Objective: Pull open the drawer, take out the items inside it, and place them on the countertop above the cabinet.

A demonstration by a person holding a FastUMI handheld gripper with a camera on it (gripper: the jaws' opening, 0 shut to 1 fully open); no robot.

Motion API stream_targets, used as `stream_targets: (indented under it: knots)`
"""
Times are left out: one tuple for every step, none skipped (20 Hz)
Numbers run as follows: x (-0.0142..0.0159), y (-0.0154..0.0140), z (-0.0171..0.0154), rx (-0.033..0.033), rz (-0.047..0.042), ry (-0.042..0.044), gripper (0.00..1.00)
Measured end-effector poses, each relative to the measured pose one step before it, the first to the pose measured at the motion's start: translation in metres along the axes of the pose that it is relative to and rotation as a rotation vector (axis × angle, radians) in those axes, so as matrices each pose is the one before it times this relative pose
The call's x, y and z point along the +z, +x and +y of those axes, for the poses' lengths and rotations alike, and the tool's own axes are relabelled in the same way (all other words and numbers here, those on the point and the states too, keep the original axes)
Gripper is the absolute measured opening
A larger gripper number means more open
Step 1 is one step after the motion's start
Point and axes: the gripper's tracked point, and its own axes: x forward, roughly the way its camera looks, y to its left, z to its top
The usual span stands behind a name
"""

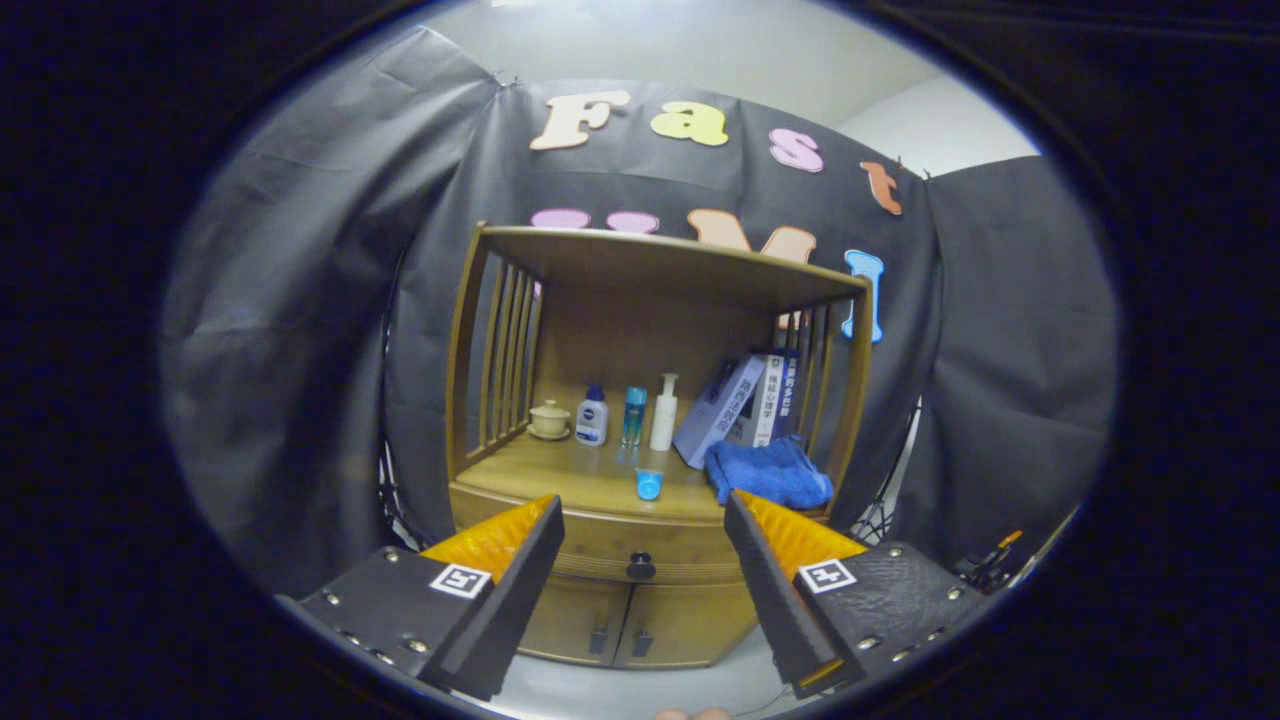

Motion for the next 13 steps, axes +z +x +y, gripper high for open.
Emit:
stream_targets:
  knots:
    - [0.01017, -0.00975, -0.00236, 0.00729, 0.00049, 0.01727, 0.96]
    - [0.00938, -0.00867, -0.00428, 0.00631, -0.00213, 0.01582, 0.96]
    - [0.00879, -0.00924, -0.00336, 0.00519, -0.00316, 0.0112, 0.96]
    - [0.00784, -0.00876, -0.00429, 0.00161, -0.00571, 0.00942, 0.96]
    - [0.00462, -0.00775, -0.00423, 0.00167, -0.00119, 0.00393, 0.96]
    - [0.00347, -0.00679, -0.00393, 0.00284, -0.002, -0.00129, 0.96]
    - [0.002, -0.00627, -0.00557, -0.00361, -0.00111, -0.00757, 0.96]
    - [0.00076, -0.00514, -0.00713, -0.00661, 0.00278, -0.01166, 0.96]
    - [-0.0011, -0.00475, -0.00587, -0.00768, 0.00167, -0.00949, 0.96]
    - [-0.00214, -0.0034, -0.00506, -0.00086, 0.00553, 0.00301, 0.96]
    - [-0.00234, -0.00257, -0.00281, 0.00389, 0.00735, 0.02024, 0.96]
    - [-0.00446, -0.00149, -0.00132, 0.01126, 0.01211, 0.02846, 0.96]
    - [-0.0036, -0.00167, -0.00175, 0.01035, 0.00894, 0.02458, 0.96]
